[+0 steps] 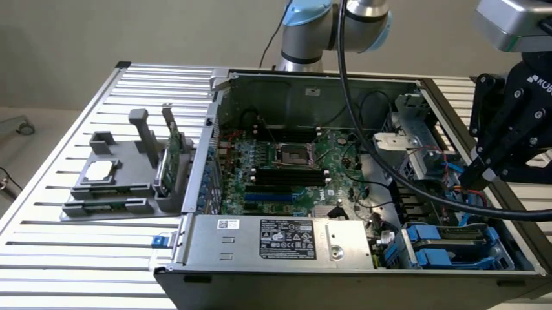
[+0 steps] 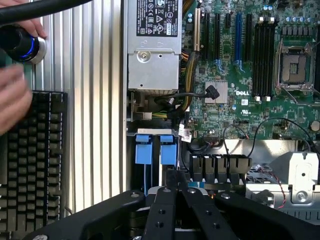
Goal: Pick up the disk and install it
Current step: 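Insert the disk into the insertion slot, then insert the first disk wire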
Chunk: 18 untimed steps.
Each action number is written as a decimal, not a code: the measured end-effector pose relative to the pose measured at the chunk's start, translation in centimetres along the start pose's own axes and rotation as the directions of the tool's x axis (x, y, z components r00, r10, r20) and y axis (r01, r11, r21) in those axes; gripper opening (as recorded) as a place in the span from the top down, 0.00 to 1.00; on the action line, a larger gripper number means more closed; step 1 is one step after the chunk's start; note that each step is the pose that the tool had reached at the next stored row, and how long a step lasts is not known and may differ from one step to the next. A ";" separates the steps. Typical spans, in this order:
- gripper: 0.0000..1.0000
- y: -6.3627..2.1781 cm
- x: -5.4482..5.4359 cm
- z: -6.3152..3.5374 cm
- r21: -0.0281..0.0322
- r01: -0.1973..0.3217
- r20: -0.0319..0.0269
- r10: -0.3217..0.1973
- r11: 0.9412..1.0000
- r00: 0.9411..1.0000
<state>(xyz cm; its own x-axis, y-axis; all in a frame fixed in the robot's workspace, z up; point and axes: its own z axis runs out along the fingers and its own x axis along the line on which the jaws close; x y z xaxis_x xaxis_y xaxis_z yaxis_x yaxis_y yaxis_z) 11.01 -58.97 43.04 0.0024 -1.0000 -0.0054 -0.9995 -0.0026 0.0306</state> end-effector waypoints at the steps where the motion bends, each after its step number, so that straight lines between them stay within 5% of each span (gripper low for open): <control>1: 0.89 0.00 0.0 0.00 0.000 0.000 0.000 0.000 1.000 1.000; 15: 0.89 0.00 0.0 0.00 0.000 -0.001 0.000 0.001 1.000 1.000; 18: 0.89 0.00 0.0 0.00 0.000 -0.038 0.001 0.038 0.999 0.999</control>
<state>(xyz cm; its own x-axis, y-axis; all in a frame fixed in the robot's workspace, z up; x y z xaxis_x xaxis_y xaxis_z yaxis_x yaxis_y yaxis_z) 11.01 -58.96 43.03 -0.0357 -0.9993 -0.0052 -0.9989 0.0355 0.0306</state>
